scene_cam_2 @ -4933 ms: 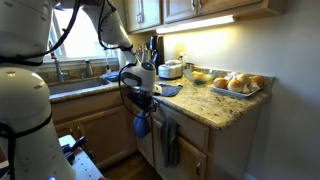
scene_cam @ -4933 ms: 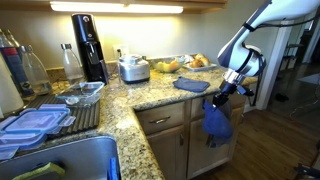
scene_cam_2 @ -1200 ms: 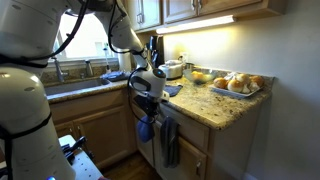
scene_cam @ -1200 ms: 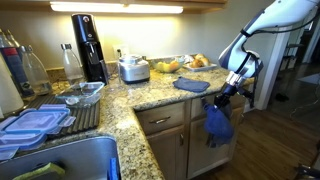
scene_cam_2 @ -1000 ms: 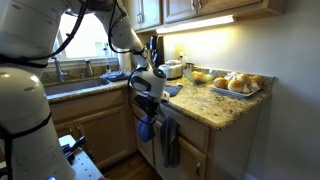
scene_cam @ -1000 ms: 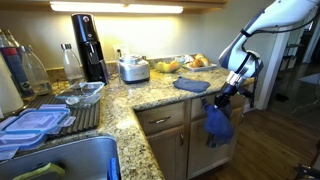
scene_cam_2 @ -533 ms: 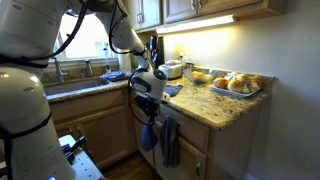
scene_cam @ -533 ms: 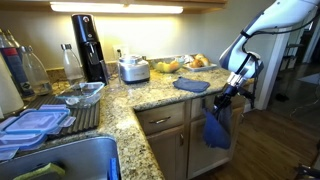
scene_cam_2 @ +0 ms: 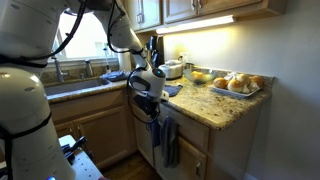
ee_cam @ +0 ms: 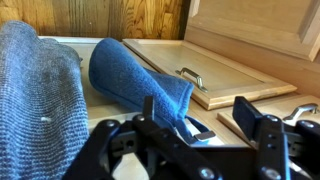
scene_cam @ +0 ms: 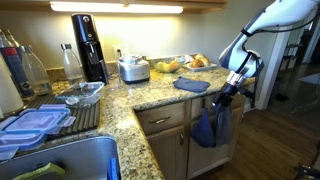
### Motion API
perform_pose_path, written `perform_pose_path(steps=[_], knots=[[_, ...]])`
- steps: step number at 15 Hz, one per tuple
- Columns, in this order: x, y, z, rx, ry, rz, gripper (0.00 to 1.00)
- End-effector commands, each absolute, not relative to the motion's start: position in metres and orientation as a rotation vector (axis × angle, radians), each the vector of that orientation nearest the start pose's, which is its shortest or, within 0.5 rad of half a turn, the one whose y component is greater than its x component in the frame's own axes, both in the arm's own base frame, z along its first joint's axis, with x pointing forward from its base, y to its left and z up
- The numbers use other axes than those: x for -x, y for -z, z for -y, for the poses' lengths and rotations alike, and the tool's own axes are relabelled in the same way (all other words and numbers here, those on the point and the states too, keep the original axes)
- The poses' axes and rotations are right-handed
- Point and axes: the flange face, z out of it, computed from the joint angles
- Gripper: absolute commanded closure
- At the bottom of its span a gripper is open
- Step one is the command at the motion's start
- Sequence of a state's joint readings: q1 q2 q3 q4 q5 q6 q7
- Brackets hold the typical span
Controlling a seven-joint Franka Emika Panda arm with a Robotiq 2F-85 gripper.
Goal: Pick up the blue towel on the right and hang it on the top right drawer
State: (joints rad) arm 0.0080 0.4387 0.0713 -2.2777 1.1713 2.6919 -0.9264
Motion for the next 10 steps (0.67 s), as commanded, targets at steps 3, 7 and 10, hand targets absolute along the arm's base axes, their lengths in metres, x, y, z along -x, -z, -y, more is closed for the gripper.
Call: perform_pose_path(steps=[3, 7, 10], knots=[[-0.474, -0.197, -0.030, 2.755, 0.181, 0.035, 0.00], [-0.484, -0.196, -0.037, 2.769, 0.162, 0.100, 0.00], [-0.484, -0.200, -0.039, 2.771, 0.165, 0.104, 0.00]])
